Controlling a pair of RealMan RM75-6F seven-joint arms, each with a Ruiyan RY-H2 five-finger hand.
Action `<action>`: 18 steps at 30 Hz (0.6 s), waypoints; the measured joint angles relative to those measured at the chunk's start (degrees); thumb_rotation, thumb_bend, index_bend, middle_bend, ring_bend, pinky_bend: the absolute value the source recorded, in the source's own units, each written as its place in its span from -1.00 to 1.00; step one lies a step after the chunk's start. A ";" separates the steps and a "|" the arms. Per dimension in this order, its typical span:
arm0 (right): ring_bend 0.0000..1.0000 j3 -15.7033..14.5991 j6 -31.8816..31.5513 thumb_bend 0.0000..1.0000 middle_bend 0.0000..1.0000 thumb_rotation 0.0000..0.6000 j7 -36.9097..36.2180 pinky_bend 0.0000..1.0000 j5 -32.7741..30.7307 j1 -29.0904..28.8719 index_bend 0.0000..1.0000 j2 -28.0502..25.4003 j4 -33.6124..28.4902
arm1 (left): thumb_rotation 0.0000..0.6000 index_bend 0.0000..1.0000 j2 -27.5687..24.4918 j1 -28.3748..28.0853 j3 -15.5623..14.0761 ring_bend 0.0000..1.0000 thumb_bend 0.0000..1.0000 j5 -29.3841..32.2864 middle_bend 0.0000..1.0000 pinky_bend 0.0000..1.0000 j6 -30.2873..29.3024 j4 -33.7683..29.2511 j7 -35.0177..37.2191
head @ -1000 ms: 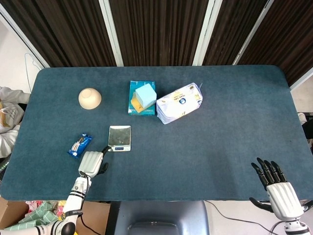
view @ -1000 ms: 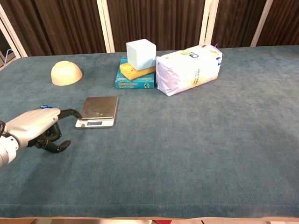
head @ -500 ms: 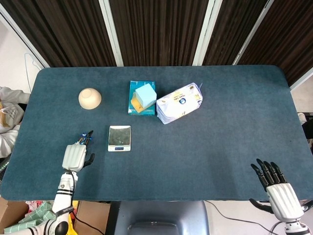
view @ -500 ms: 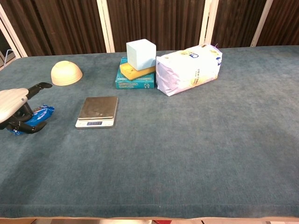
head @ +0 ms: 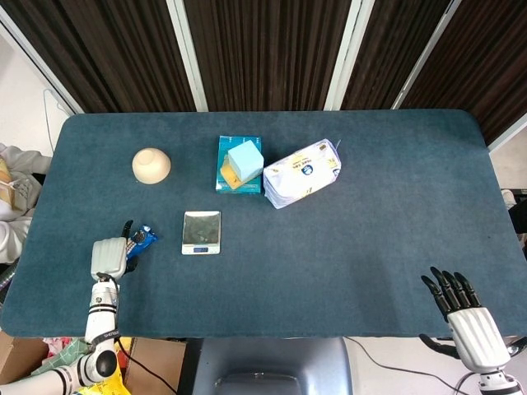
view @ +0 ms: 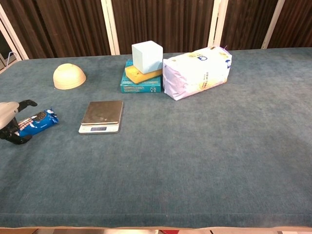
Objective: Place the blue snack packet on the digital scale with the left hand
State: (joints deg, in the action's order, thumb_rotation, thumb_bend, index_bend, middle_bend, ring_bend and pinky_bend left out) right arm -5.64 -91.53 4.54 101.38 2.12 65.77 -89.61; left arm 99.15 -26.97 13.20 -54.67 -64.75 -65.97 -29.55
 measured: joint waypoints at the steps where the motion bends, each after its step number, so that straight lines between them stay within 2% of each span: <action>1: -1.00 0.00 0.03 -0.64 -1.00 0.94 -0.02 -1.00 0.01 0.00 -1.00 -0.01 0.02 | 1.00 -0.48 0.26 -0.15 0.21 1.00 -0.35 0.51 1.00 1.00 0.17 0.44 -0.32; 2: -1.00 -0.02 0.04 -0.64 -1.00 0.93 -0.08 -1.00 0.03 0.00 -1.00 -0.02 0.04 | 1.00 -0.40 0.52 -0.29 0.44 1.00 -0.34 0.95 1.00 1.00 0.35 0.82 -0.44; 6: -1.00 0.04 0.02 -0.64 -1.00 0.94 -0.19 -1.00 -0.01 0.01 -1.00 -0.03 0.08 | 1.00 0.12 1.55 -0.74 1.11 1.00 -0.19 1.42 1.00 1.00 0.37 2.61 -0.06; 7: -1.00 0.06 0.08 -0.64 -1.00 0.94 -0.20 -1.00 -0.07 -0.01 -1.00 -0.04 0.08 | 1.00 0.19 1.71 -0.81 1.21 1.00 -0.16 1.43 1.00 1.00 0.41 2.97 0.27; 10: -1.00 0.07 0.33 -0.64 -1.00 0.94 -0.15 -1.00 -0.16 -0.07 -1.00 -0.04 0.06 | 1.00 0.57 2.31 -0.98 1.51 1.00 0.14 0.89 1.00 1.00 0.09 3.93 1.80; 13: -1.00 0.01 0.51 -0.64 -1.00 0.94 -0.01 -1.00 -0.07 -0.13 -1.00 -0.02 0.01 | 1.00 0.73 3.14 -1.09 1.68 1.00 0.31 -1.27 1.00 1.00 -1.76 5.31 4.32; 18: -1.00 0.01 0.49 -0.64 -1.00 0.94 -0.16 -1.00 -0.14 -0.09 -1.00 -0.14 -0.09 | 1.00 0.75 4.67 -1.57 2.30 1.00 0.31 -6.04 1.00 1.00 -5.62 6.97 10.35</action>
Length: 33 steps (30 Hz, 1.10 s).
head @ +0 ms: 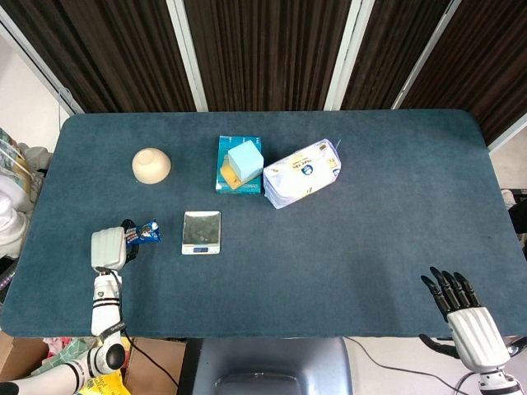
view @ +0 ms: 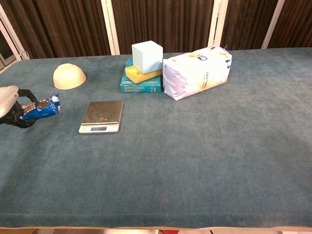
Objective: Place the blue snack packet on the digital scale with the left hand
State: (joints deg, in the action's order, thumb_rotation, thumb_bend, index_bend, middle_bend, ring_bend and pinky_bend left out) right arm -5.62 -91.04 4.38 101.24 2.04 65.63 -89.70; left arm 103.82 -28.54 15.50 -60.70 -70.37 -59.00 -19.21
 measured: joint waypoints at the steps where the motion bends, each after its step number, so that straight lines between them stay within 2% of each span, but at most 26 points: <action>1: -1.00 -0.02 0.00 -0.64 -1.00 0.93 -0.06 -1.00 0.02 0.00 -1.00 -0.03 0.00 | 1.00 0.75 0.31 -0.23 0.22 1.00 0.30 -0.86 1.00 1.00 -0.72 0.01 0.81; 6: -1.00 -0.11 0.06 -0.64 -1.00 0.94 -0.60 -1.00 0.23 -0.10 -1.00 -0.26 -0.04 | 1.00 0.75 2.78 -3.30 1.83 1.00 0.25 -4.06 1.00 1.00 -3.03 -0.91 1.59; 12: -1.00 -0.16 0.23 -0.64 -1.00 0.94 -1.79 -1.00 0.29 -0.32 -1.00 -0.64 0.02 | 1.00 0.74 7.75 -8.02 3.41 1.00 0.23 -4.60 1.00 1.00 -2.51 0.35 -2.71; 15: -1.00 -0.15 0.35 -0.64 -1.00 0.93 -2.35 -1.00 0.18 -0.43 -1.00 -0.87 0.08 | 1.00 0.67 10.05 -9.79 3.93 1.00 0.20 -4.23 1.00 1.00 -1.56 2.75 -4.76; 17: -1.00 -0.13 0.26 -0.64 -1.00 0.94 -2.75 -1.00 0.12 -0.44 -1.00 -1.04 0.14 | 1.00 0.51 11.23 -10.57 4.11 1.00 0.14 -3.86 1.00 1.00 -0.91 4.72 -5.58; 19: -1.00 -0.11 0.11 -0.64 -1.00 0.94 -3.15 -1.00 0.08 -0.41 -1.00 -1.20 0.20 | 1.00 0.17 12.65 -11.34 4.36 1.00 0.04 -3.16 1.00 1.00 -0.02 7.26 -6.93; 22: -1.00 -0.07 -0.11 -0.64 -1.00 0.94 -3.77 -1.00 0.01 -0.36 -1.00 -1.40 0.39 | 1.00 -0.22 14.06 -12.03 4.77 1.00 -0.05 -2.06 1.00 1.00 1.07 9.62 -8.02; 24: -1.00 -0.04 -0.22 -0.64 -1.00 0.93 -3.88 -1.00 0.03 -0.35 -1.00 -1.41 0.51 | 1.00 -0.39 13.95 -11.90 4.80 1.00 -0.10 -1.80 1.00 1.00 1.44 9.36 -7.93; 33: -1.00 -0.01 -1.01 -0.64 -1.00 0.93 -3.78 -1.00 0.36 -0.03 -1.00 -1.31 0.45 | 1.00 -0.74 11.34 -9.93 3.25 1.00 -0.19 -1.57 1.00 1.00 1.80 2.71 -9.04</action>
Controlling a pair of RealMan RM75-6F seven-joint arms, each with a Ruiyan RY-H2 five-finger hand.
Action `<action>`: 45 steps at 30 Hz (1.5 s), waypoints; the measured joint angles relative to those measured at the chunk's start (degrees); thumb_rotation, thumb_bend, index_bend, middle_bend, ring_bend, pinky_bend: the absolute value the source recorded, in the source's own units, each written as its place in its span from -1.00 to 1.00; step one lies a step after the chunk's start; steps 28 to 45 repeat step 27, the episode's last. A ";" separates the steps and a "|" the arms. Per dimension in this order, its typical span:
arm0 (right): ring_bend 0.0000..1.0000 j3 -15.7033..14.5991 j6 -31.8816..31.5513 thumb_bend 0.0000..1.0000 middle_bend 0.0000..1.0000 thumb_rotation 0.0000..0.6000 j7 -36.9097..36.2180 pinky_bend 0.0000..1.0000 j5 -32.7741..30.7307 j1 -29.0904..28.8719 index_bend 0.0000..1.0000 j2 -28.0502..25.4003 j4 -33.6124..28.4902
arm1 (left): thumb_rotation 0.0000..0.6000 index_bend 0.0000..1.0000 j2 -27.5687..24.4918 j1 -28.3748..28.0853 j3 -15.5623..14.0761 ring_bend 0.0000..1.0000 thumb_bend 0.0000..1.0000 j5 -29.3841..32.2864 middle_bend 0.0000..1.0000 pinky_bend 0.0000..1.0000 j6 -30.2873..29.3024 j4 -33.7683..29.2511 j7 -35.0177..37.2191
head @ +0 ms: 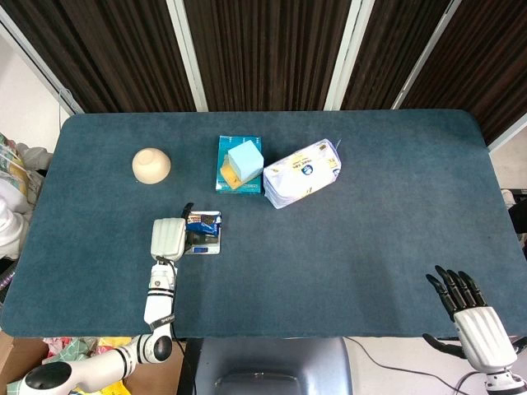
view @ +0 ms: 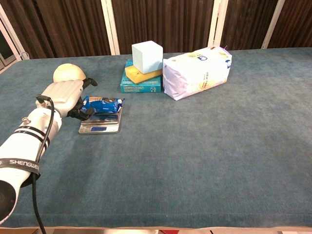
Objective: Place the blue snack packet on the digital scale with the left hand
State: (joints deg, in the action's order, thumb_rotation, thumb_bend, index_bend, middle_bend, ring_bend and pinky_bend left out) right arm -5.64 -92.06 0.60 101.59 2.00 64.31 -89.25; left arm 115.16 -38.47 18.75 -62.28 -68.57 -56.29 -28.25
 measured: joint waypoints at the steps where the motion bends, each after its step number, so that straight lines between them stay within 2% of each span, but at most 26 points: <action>1: -1.00 0.00 0.02 -0.64 -1.00 0.93 -0.07 -1.00 -0.02 0.01 -1.00 -0.01 0.04 | 1.00 -0.76 -0.31 0.19 -0.18 1.00 -0.21 0.00 1.00 1.00 -0.03 -0.73 -0.24; 7: -1.00 0.00 -0.28 -0.64 -1.00 0.93 -0.89 -1.00 0.00 0.06 -1.00 -0.32 0.30 | 1.00 -0.88 -3.56 2.03 -1.80 1.00 -0.24 -2.94 0.98 1.00 -3.13 -7.14 0.58; 8: -1.00 0.01 -0.50 -0.64 -1.00 0.93 -1.19 -1.00 -0.01 0.14 -1.00 -0.45 0.38 | 1.00 -0.90 -4.54 2.64 -2.40 1.00 -0.24 -4.21 0.93 1.00 -4.30 -8.63 1.25; 9: -1.00 0.03 -0.69 -0.64 -1.00 0.93 -1.41 -1.00 -0.03 0.21 -1.00 -0.54 0.45 | 1.00 -0.92 -6.18 3.66 -3.43 0.91 -0.25 -6.24 0.76 0.97 -6.12 -10.82 2.39; 10: -1.00 0.05 -0.90 -0.64 -1.00 0.92 -1.61 -1.00 -0.07 0.30 -1.00 -0.62 0.51 | 1.00 -0.95 -7.70 4.55 -4.43 0.64 -0.25 -8.01 0.45 0.81 -7.50 -12.55 3.42; 11: -1.00 0.09 -1.18 -0.64 -1.00 0.92 -1.74 -1.00 -0.12 0.43 -1.00 -0.69 0.57 | 1.00 -0.97 -9.47 5.50 -5.63 0.20 -0.25 -9.91 0.05 0.47 -8.72 -14.31 4.58; 12: -1.00 0.09 -1.37 -0.64 -1.00 0.92 -1.78 -1.00 -0.16 0.57 -1.00 -0.75 0.57 | 1.00 -0.99 -12.22 6.75 -7.47 -0.16 -0.24 -12.50 -0.22 0.16 -9.96 -16.68 6.30; 14: -1.00 0.00 -1.39 -0.64 -1.00 0.92 -1.60 -1.00 -0.28 0.77 -1.00 -0.90 0.45 | 1.00 -1.00 -17.15 8.62 -10.71 -0.88 -0.24 -15.94 -0.81 -0.62 -11.15 -20.20 9.53; 15: -1.00 -0.07 -1.25 -0.64 -1.00 0.92 -1.46 -1.00 -0.37 0.81 -1.00 -1.00 0.30 | 1.00 -1.00 -20.88 9.92 -13.23 -0.97 -0.24 -17.80 -0.92 -0.77 -11.86 -22.30 12.34; 17: -1.00 -0.16 -0.99 -0.64 -1.00 0.91 -1.25 -1.00 -0.75 0.94 -1.00 -1.34 -0.19 | 1.00 -1.00 -26.84 12.19 -17.47 -1.00 -0.24 -20.71 -1.00 -0.90 -13.39 -24.65 17.33; 18: -1.00 -0.12 -0.99 -0.64 -1.00 0.91 -1.18 -1.00 -0.99 1.01 -1.00 -1.45 -0.36 | 1.00 -1.00 -30.75 14.20 -20.57 -1.00 -0.23 -23.17 -1.00 -0.93 -15.03 -25.53 20.91; 21: -1.00 0.37 -1.11 -0.64 -1.00 0.91 -0.27 -1.00 -1.88 1.22 -1.00 -1.38 -0.69 | 1.00 -1.00 -37.93 20.51 -27.82 -1.00 -0.24 -29.50 -1.00 -0.99 -20.83 -25.93 28.91; 23: -1.00 0.62 -0.82 -0.64 -1.00 0.90 0.99 -1.00 -2.20 1.20 -1.00 -1.01 -0.98 | 1.00 -1.00 -39.96 23.83 -30.14 -1.00 -0.24 -31.65 -1.00 -0.99 -23.99 -25.85 31.48; 27: -1.00 0.64 0.03 -0.64 -1.00 0.90 2.34 -1.00 -2.17 1.02 -1.00 -0.46 -1.55 | 1.00 -1.00 -41.49 27.37 -29.90 -1.00 -0.23 -32.42 -1.00 -0.99 -27.69 -24.77 31.56; 45: -1.00 0.64 0.03 -0.64 -1.00 0.90 2.34 -1.00 -2.17 1.02 -1.00 -0.46 -1.55 | 1.00 -1.00 -41.49 27.37 -29.90 -1.00 -0.23 -32.42 -1.00 -0.99 -27.69 -24.77 31.56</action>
